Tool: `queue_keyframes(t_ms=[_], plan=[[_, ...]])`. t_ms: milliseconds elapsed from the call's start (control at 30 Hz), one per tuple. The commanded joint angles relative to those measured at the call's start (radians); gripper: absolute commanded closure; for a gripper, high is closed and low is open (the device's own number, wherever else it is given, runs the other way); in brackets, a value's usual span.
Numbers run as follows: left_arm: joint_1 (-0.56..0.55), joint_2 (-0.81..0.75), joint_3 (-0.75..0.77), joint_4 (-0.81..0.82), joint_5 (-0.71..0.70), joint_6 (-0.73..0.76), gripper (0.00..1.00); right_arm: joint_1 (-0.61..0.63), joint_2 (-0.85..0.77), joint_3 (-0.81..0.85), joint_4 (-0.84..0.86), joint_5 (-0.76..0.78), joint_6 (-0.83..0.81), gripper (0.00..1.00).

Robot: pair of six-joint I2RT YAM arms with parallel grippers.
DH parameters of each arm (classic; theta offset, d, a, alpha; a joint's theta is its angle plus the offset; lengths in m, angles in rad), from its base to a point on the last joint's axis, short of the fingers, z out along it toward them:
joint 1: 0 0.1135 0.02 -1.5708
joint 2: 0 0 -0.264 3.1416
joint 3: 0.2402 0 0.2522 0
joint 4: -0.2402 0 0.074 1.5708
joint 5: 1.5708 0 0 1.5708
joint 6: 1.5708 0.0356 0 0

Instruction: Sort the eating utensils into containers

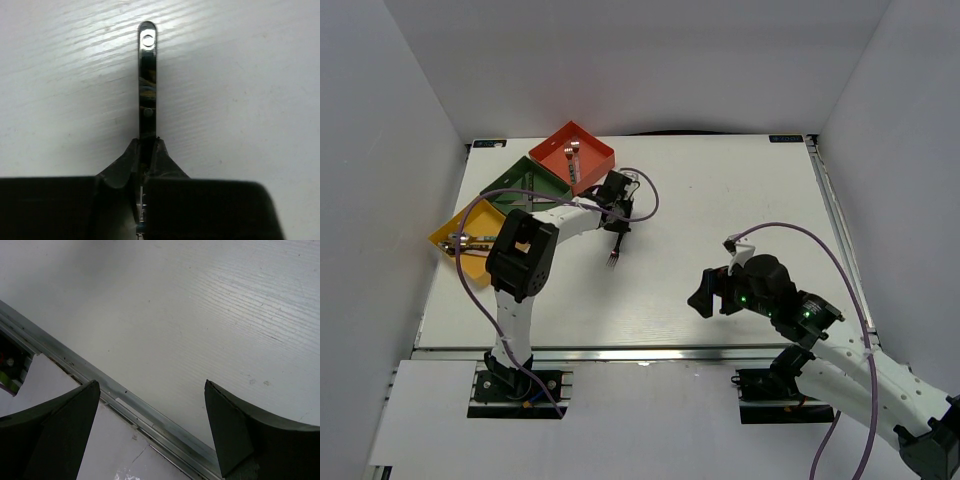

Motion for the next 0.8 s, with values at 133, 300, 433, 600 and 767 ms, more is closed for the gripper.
queue_keyframes(t_ms=[133, 300, 433, 600, 767], plan=[[-0.052, -0.175, -0.051, -0.03, 0.01, -0.069, 1.0, -0.005, 0.004, 0.002, 0.059, -0.009, -0.001, 0.11], [-0.025, -0.266, 0.059, -0.055, -0.232, -0.187, 1.0, -0.007, 0.063, -0.009, 0.113, -0.039, -0.007, 0.11], [0.1, -0.259, 0.174, -0.045, -0.306, -0.308, 1.0, -0.005, 0.096, -0.007, 0.157, -0.049, -0.006, 0.11], [0.254, 0.007, 0.534, -0.128, -0.203, -0.267, 1.0, -0.005, 0.148, -0.001, 0.176, -0.059, -0.018, 0.11], [0.326, 0.312, 1.069, -0.271, -0.069, -0.063, 1.0, -0.005, 0.182, -0.036, 0.228, -0.095, -0.006, 0.11]])
